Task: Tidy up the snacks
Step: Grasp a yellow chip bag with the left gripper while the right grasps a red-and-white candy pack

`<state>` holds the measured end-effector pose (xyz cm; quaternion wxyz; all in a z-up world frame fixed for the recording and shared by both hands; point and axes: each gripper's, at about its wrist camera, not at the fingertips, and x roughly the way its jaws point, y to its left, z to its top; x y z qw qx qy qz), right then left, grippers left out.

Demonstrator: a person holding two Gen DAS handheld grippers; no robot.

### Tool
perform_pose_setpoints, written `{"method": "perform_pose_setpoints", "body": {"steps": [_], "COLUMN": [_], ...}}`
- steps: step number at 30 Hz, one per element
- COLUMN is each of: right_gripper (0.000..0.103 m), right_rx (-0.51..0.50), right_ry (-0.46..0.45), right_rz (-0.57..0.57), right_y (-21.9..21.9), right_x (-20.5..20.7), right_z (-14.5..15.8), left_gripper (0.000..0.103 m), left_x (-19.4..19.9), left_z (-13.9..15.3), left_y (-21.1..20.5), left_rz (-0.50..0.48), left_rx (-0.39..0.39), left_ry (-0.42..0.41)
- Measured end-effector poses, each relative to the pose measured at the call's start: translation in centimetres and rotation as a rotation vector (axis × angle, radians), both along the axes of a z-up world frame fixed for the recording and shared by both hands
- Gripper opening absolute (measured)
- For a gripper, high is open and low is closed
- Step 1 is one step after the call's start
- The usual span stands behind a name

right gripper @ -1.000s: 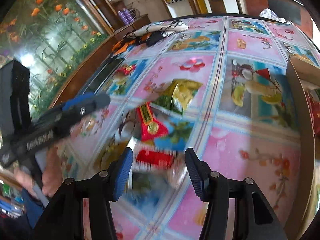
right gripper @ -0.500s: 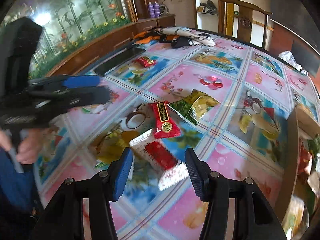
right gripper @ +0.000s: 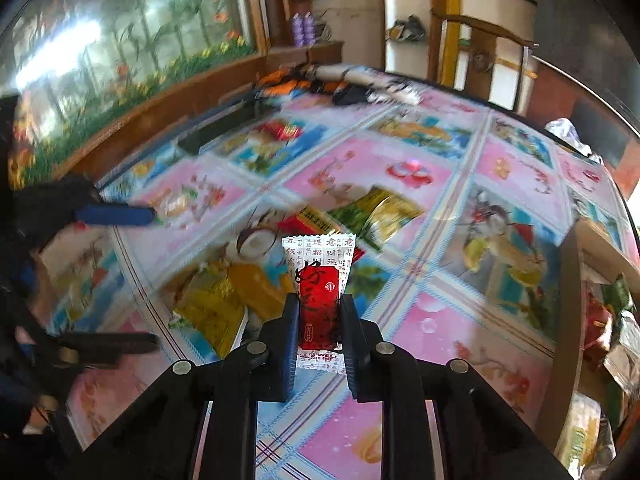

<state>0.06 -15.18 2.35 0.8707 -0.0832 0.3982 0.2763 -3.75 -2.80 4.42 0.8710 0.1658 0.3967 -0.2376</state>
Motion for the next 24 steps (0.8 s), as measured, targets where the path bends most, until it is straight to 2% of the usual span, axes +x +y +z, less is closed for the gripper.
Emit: {"method": "perform_pose_setpoints", "body": {"steps": [2,4,6,8,15,17,20,24], "right_gripper": [0.021,0.021,0.021,0.021,0.021,0.021,0.021,0.021], "right_rx": [0.033,0.045,0.053,0.056,0.074,0.072,0.078,0.089], "right_ry": [-0.006,-0.013,-0.012,-0.013,-0.012,-0.019,-0.02,-0.013], "right_rz": [-0.008,-0.015,-0.02,-0.023,-0.071,-0.092,-0.139,-0.206], "right_y": [-0.7,-1.1,-1.2,-1.3,-2.1,-2.3,-3.1,-4.3], "right_x": [-0.1,-0.1,-0.1,-0.2,0.2,0.3,0.7,1.4], "right_z": [0.4,0.7,0.7,0.8,1.0,1.0,1.0,1.0], "left_gripper": [0.079,0.07,0.049,0.043,0.031,0.031,0.03,0.03], "left_x": [0.7,1.3,2.0,2.3,3.1,3.8,5.3,6.6], "left_z": [-0.7,-1.3,-1.9,-2.5,-2.7,-2.6,-2.4,-1.1], "left_y": [-0.6,-1.2,-1.5,-1.6,-2.9,-3.2,-3.3,-3.6], "left_rz": [0.0,0.01,0.041,0.068,0.156,0.215,0.319,0.446], "left_rx": [0.028,0.053,0.071,0.068,0.076,0.079,0.04,-0.006], "left_ry": [0.024,0.041,0.066,0.085,0.044,0.032,0.034,-0.041]}}
